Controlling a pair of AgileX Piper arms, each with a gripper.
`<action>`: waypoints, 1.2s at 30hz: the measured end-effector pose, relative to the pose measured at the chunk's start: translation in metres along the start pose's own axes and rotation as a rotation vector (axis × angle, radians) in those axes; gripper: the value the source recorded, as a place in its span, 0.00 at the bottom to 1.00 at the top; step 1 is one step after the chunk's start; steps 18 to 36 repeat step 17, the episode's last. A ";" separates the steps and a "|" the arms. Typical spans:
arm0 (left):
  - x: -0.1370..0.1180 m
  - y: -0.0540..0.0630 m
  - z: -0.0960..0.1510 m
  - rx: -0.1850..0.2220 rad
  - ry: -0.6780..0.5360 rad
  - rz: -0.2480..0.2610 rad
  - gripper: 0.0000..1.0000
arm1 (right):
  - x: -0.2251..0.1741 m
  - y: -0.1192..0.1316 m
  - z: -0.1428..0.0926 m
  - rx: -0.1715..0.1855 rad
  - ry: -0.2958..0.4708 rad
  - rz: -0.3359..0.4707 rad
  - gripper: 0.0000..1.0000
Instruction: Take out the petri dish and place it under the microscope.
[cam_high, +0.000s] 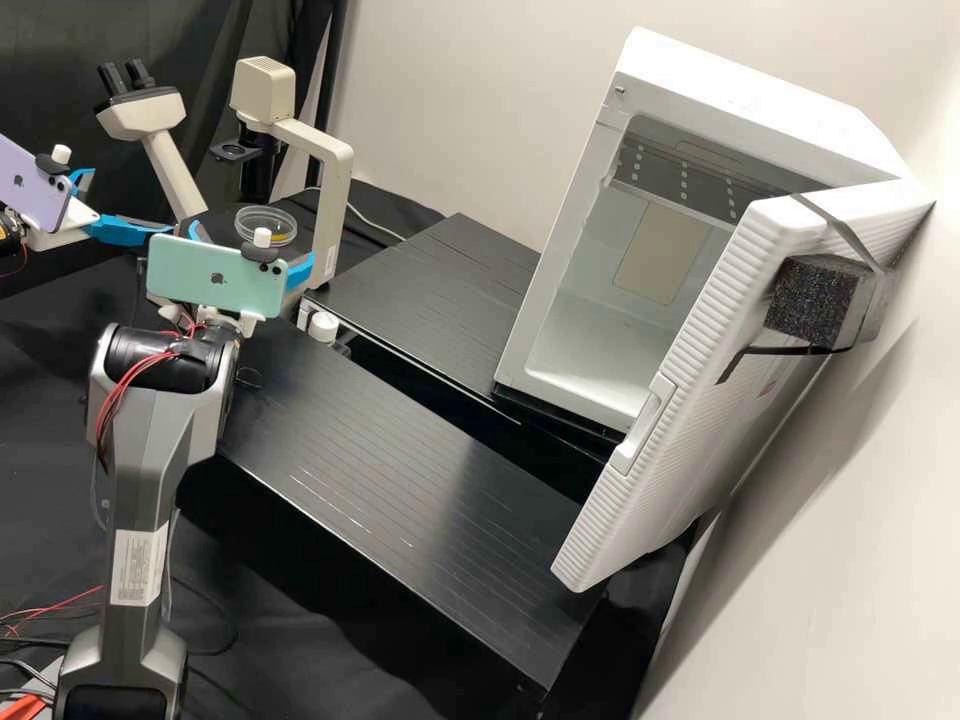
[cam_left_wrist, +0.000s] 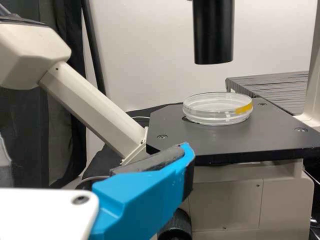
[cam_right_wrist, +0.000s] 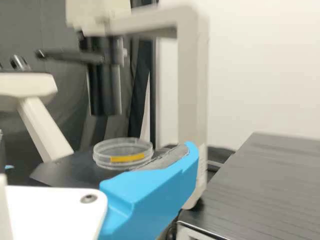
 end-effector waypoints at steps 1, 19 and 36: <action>0.000 0.000 0.000 0.000 0.000 0.000 1.00 | -0.009 0.002 -0.001 -0.003 -0.002 0.016 1.00; 0.000 0.000 0.000 0.000 0.000 0.000 1.00 | -0.116 0.012 -0.009 -0.105 -0.091 -0.038 1.00; 0.000 0.000 0.000 0.000 0.000 0.000 1.00 | -0.116 0.012 -0.009 -0.105 -0.091 -0.038 1.00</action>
